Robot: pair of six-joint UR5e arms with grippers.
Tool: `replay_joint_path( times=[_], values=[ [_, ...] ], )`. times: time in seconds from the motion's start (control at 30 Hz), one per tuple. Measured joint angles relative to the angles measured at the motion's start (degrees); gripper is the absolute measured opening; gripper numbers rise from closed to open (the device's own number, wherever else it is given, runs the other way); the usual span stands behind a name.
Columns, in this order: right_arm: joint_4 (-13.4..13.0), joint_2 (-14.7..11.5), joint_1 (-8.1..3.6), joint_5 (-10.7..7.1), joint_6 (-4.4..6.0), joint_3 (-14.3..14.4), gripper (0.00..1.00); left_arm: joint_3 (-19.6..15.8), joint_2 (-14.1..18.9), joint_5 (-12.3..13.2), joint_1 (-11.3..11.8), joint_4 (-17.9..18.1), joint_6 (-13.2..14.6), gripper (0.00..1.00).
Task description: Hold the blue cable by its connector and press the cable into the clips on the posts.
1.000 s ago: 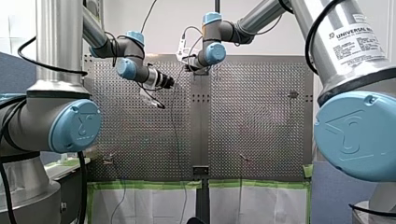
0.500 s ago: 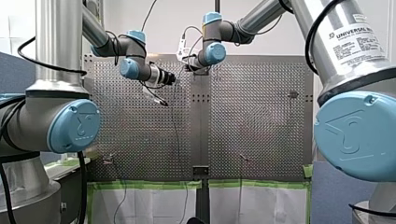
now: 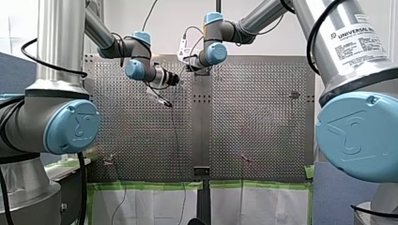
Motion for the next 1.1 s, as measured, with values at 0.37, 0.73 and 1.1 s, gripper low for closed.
replay_joint_path(
  times=[0.37,0.73,1.1],
  values=[
    [0.00,0.02,-0.01,0.02,0.00,0.00,0.00,2.11,-2.69,-1.12,-1.30,0.56,-0.48,1.00],
    [0.01,0.01,-0.01,-0.01,0.00,0.01,0.00,2.49,-2.69,-2.53,-1.27,-0.16,-0.21,0.95],
    [0.09,0.05,0.00,-0.09,0.00,0.02,0.00,2.45,-2.61,-4.79,-1.31,-0.59,2.42,0.00]
  ],
)
